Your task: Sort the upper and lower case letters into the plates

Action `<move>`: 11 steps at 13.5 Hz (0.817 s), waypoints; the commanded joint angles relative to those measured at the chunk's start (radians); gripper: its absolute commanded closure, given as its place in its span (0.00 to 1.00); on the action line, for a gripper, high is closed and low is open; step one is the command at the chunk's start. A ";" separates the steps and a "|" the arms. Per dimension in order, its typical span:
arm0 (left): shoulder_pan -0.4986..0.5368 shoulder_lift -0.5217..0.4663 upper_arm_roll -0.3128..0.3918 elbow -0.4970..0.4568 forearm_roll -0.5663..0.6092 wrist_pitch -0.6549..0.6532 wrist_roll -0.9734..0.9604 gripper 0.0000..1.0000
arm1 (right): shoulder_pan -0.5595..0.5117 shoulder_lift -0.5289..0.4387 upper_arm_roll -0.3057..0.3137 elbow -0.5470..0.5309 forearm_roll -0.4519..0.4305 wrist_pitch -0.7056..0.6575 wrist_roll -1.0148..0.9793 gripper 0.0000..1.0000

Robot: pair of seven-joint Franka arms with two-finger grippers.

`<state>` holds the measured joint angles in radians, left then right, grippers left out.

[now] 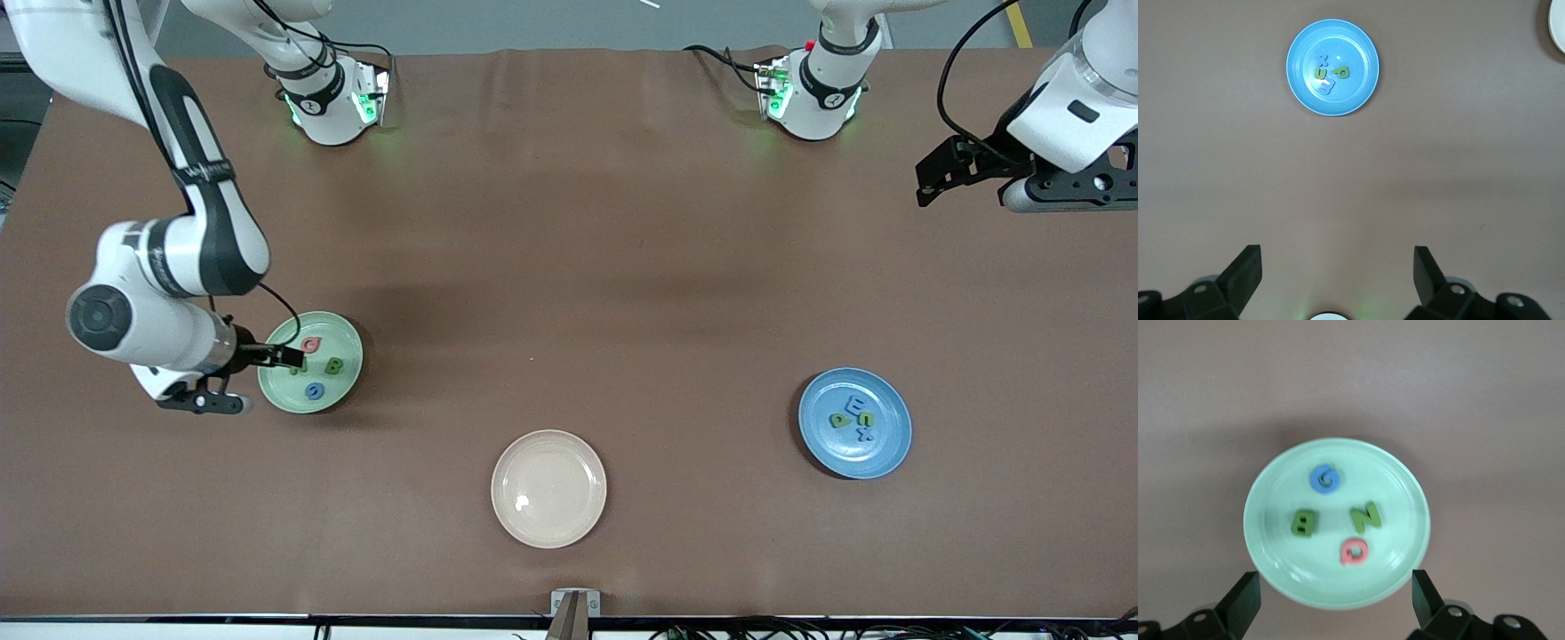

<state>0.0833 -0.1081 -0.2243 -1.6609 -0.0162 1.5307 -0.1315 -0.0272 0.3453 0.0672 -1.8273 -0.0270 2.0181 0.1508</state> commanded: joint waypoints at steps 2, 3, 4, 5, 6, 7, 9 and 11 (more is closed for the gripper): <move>0.004 0.002 -0.004 0.010 0.019 0.002 0.015 0.00 | -0.036 -0.109 0.019 0.072 0.001 -0.235 -0.010 0.00; 0.004 0.002 -0.004 0.012 0.019 0.002 0.015 0.00 | -0.037 -0.109 0.019 0.142 0.001 -0.324 -0.010 0.00; 0.004 0.002 -0.004 0.010 0.019 0.002 0.015 0.00 | -0.037 -0.106 0.017 0.205 0.001 -0.388 -0.010 0.00; 0.004 0.007 -0.004 0.010 0.019 0.002 0.015 0.00 | -0.048 -0.104 0.017 0.254 0.002 -0.442 -0.010 0.00; 0.003 0.008 -0.004 0.010 0.019 0.002 0.015 0.00 | -0.059 -0.104 0.019 0.284 0.002 -0.462 -0.008 0.00; 0.001 0.008 -0.004 0.010 0.019 0.002 0.015 0.00 | -0.063 -0.098 0.019 0.324 0.004 -0.466 -0.008 0.00; 0.000 0.016 -0.004 0.010 0.019 0.005 0.015 0.00 | -0.060 -0.080 0.019 0.391 -0.002 -0.485 -0.008 0.00; 0.000 0.018 -0.004 0.010 0.019 0.006 0.015 0.00 | -0.066 -0.080 0.019 0.437 -0.005 -0.533 -0.010 0.00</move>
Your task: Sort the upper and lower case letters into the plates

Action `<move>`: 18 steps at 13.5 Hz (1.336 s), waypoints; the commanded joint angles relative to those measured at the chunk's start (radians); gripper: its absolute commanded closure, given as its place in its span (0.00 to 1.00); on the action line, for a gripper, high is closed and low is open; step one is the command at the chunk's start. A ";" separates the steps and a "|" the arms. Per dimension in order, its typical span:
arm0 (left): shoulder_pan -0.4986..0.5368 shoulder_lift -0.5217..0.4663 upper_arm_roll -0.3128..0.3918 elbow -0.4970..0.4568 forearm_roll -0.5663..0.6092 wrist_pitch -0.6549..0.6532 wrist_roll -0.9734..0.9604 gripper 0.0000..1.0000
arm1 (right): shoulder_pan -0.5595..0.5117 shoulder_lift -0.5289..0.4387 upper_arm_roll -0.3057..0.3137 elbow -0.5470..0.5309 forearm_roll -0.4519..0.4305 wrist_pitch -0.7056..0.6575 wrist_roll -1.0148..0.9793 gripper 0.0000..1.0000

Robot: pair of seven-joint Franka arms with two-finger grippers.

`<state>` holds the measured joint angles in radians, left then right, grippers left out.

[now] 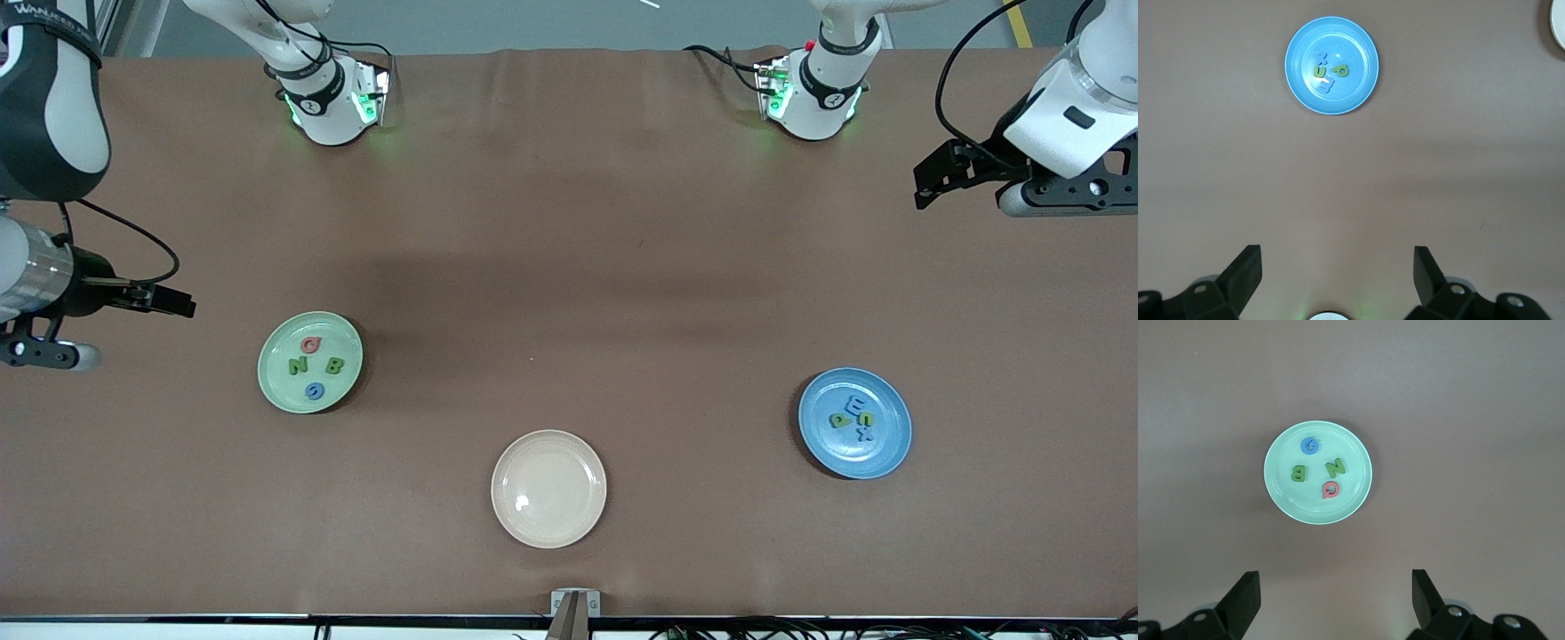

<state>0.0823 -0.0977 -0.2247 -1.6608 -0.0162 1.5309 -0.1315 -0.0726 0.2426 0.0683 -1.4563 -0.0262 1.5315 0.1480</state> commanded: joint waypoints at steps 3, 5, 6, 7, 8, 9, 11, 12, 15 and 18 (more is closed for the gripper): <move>-0.001 0.013 -0.005 0.012 0.019 0.012 0.015 0.00 | -0.016 0.024 0.018 0.059 0.003 -0.050 0.007 0.00; -0.001 0.010 -0.005 0.012 0.016 0.012 0.013 0.00 | -0.012 0.023 0.019 0.054 0.003 -0.071 0.007 0.00; -0.001 0.009 -0.005 0.012 0.016 0.012 0.013 0.00 | -0.012 0.021 0.019 0.045 0.003 -0.070 0.005 0.00; 0.001 0.007 -0.005 0.013 0.016 0.012 0.013 0.00 | -0.015 0.015 0.021 0.030 0.003 -0.059 -0.004 0.00; 0.002 0.009 -0.004 0.013 0.016 0.012 0.016 0.00 | -0.015 0.012 0.022 0.027 0.003 -0.050 -0.014 0.00; 0.004 0.010 -0.004 0.022 0.016 0.012 0.015 0.00 | -0.015 0.011 0.022 0.025 0.003 -0.047 -0.042 0.00; 0.008 0.012 -0.002 0.039 0.016 0.011 0.018 0.00 | -0.019 0.007 0.019 0.024 0.006 -0.048 -0.085 0.00; 0.008 0.012 -0.001 0.039 0.016 0.011 0.018 0.00 | -0.010 0.001 0.015 0.022 0.012 -0.050 -0.087 0.00; 0.011 0.015 0.002 0.039 0.016 0.012 0.018 0.00 | 0.062 -0.058 -0.076 -0.028 0.025 -0.041 -0.087 0.00; 0.010 0.026 0.002 0.041 0.016 0.021 0.018 0.00 | 0.065 -0.135 -0.093 -0.094 0.032 -0.037 -0.087 0.00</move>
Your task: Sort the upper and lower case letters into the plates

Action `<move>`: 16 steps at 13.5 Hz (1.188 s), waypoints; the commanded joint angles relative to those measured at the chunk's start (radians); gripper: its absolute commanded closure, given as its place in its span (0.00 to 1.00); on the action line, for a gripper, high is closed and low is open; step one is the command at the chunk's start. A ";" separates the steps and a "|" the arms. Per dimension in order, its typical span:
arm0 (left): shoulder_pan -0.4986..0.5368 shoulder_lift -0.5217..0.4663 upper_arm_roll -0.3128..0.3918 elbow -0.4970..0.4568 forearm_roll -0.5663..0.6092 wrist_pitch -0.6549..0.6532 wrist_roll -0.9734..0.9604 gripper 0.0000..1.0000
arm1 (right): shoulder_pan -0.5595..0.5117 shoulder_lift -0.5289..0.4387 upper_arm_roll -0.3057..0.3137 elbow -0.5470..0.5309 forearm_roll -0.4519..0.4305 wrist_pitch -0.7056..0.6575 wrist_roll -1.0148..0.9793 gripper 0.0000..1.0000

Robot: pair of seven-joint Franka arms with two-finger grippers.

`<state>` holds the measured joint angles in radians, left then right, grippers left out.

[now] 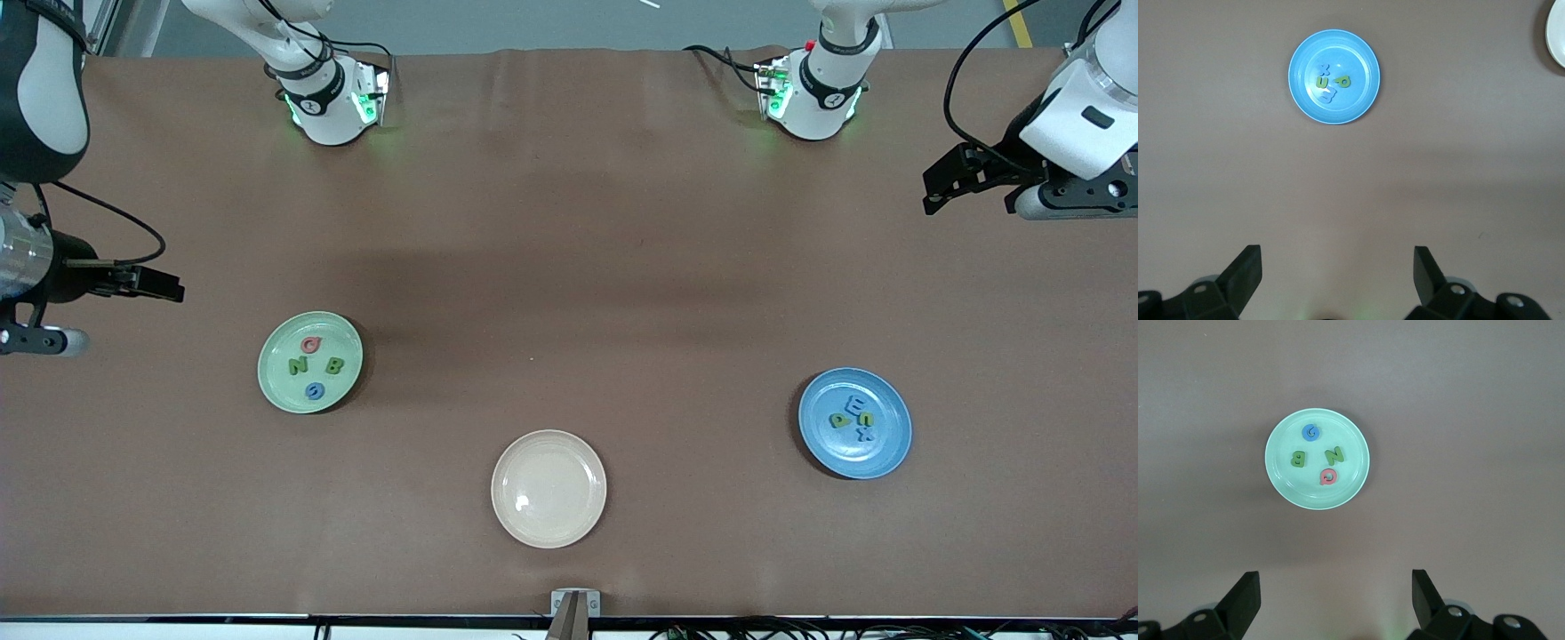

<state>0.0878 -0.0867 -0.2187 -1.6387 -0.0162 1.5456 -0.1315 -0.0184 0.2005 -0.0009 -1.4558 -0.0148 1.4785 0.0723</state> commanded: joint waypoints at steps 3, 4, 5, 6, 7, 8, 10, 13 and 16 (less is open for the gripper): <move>0.003 0.016 -0.004 0.019 0.016 0.011 0.018 0.00 | 0.000 -0.169 -0.024 -0.164 0.021 0.020 -0.011 0.00; 0.003 0.015 -0.002 0.019 0.016 0.011 0.019 0.00 | 0.000 -0.199 -0.024 -0.196 0.021 0.035 -0.011 0.00; 0.004 0.013 -0.001 0.019 0.016 0.011 0.023 0.00 | 0.000 -0.232 -0.024 -0.233 0.021 0.052 -0.011 0.00; 0.004 0.013 0.001 0.020 0.016 0.011 0.033 0.00 | 0.000 -0.252 -0.024 -0.251 0.021 0.059 -0.011 0.00; 0.003 0.012 -0.001 0.020 0.018 0.010 0.029 0.00 | 0.000 -0.259 -0.024 -0.252 0.021 0.053 -0.011 0.00; 0.003 0.011 0.001 0.020 0.018 0.008 0.027 0.00 | 0.000 -0.268 -0.024 -0.252 0.021 0.048 -0.011 0.00; 0.004 0.011 0.002 0.031 0.018 0.008 0.029 0.00 | 0.000 -0.286 -0.024 -0.253 0.021 0.039 -0.009 0.00; 0.015 0.008 0.001 0.040 0.027 0.004 0.032 0.00 | 0.000 -0.300 -0.025 -0.252 0.021 0.017 -0.009 0.00; 0.015 -0.001 0.002 0.031 0.030 0.011 0.036 0.00 | 0.000 -0.326 -0.025 -0.250 0.024 0.017 -0.009 0.00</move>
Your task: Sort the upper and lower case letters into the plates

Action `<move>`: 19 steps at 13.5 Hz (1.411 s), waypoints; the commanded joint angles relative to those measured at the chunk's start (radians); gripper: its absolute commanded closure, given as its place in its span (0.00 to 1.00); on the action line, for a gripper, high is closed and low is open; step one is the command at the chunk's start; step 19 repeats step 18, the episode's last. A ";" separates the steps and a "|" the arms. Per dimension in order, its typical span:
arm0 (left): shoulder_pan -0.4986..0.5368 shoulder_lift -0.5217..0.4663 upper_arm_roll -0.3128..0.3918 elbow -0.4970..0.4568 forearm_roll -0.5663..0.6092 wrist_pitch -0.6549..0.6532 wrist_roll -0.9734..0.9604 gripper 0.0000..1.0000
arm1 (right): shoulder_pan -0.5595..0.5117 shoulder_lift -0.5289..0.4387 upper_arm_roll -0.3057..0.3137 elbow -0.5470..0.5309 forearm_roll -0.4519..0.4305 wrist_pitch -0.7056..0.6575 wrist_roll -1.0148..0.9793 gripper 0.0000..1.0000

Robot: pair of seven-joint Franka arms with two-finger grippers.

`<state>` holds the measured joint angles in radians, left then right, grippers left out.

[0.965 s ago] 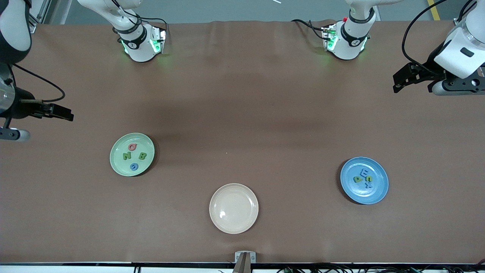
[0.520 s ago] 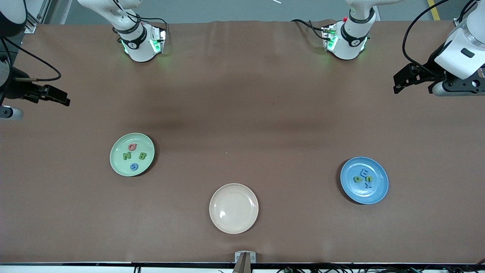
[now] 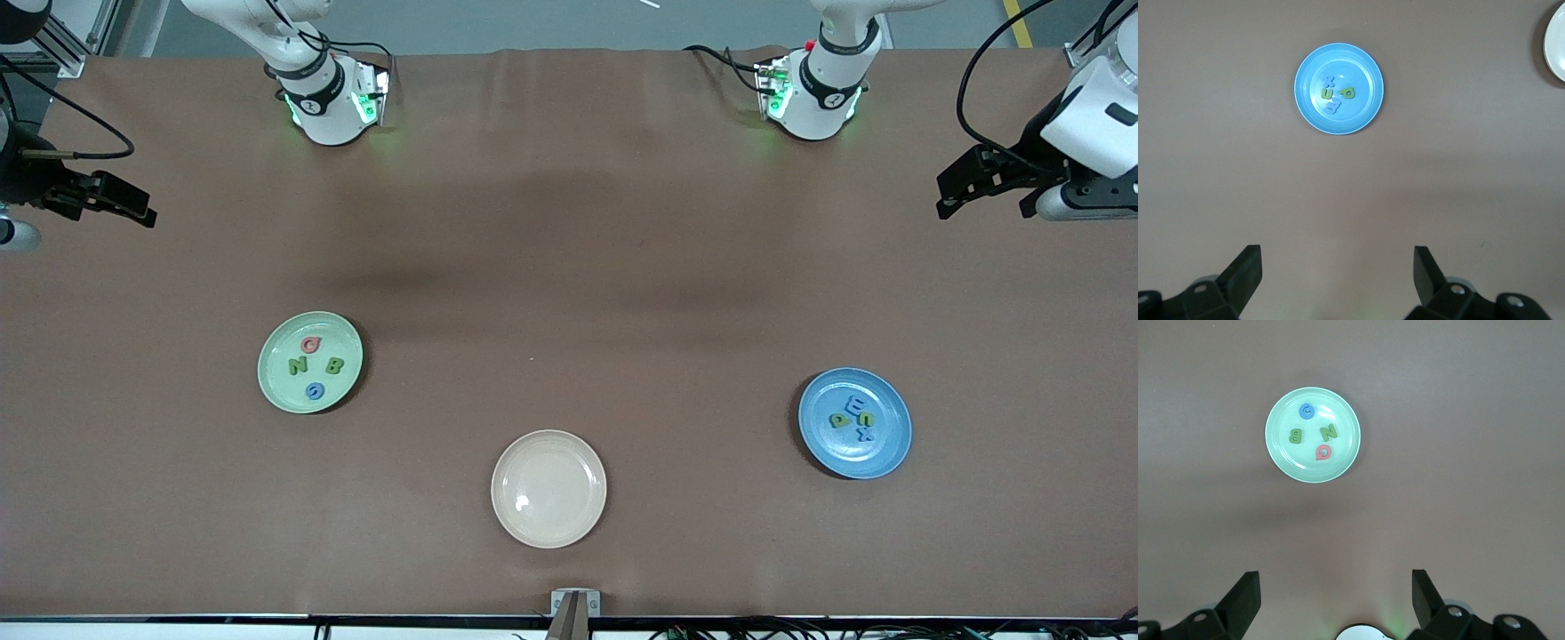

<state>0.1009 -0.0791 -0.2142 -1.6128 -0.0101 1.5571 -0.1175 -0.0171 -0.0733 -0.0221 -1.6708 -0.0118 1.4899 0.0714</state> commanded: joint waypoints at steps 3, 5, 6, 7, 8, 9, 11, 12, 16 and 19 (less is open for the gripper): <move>0.003 -0.017 -0.004 -0.007 0.027 0.001 0.025 0.00 | -0.009 -0.060 -0.022 -0.036 0.067 0.016 -0.013 0.00; 0.002 -0.021 -0.004 -0.009 0.027 0.001 0.042 0.00 | -0.006 -0.062 -0.024 -0.036 0.067 0.038 -0.040 0.00; 0.002 -0.021 -0.004 -0.006 0.027 0.001 0.053 0.00 | -0.006 -0.062 -0.025 -0.036 0.067 0.049 -0.063 0.00; 0.002 -0.018 -0.004 -0.003 0.025 0.000 0.055 0.00 | -0.006 -0.062 -0.025 -0.036 0.064 0.053 -0.077 0.00; 0.002 -0.014 -0.004 0.004 0.025 -0.002 0.055 0.00 | -0.004 -0.062 -0.022 -0.036 0.056 0.053 -0.078 0.00; 0.002 -0.013 -0.004 0.007 0.025 -0.002 0.053 0.00 | -0.003 -0.062 -0.021 -0.036 0.052 0.049 -0.079 0.00; 0.003 -0.008 -0.004 0.025 0.025 -0.002 0.055 0.00 | -0.001 -0.060 -0.021 -0.038 0.043 0.044 -0.079 0.00; 0.003 -0.008 -0.004 0.030 0.025 -0.002 0.056 0.00 | -0.001 -0.060 -0.021 -0.040 0.033 0.038 -0.079 0.00; 0.003 -0.004 -0.002 0.036 0.025 -0.008 0.050 0.00 | -0.001 -0.060 -0.016 -0.041 0.018 0.033 -0.065 0.00; 0.002 -0.001 -0.004 0.036 0.027 -0.012 0.050 0.00 | -0.001 -0.060 -0.015 -0.041 0.018 0.033 -0.026 0.00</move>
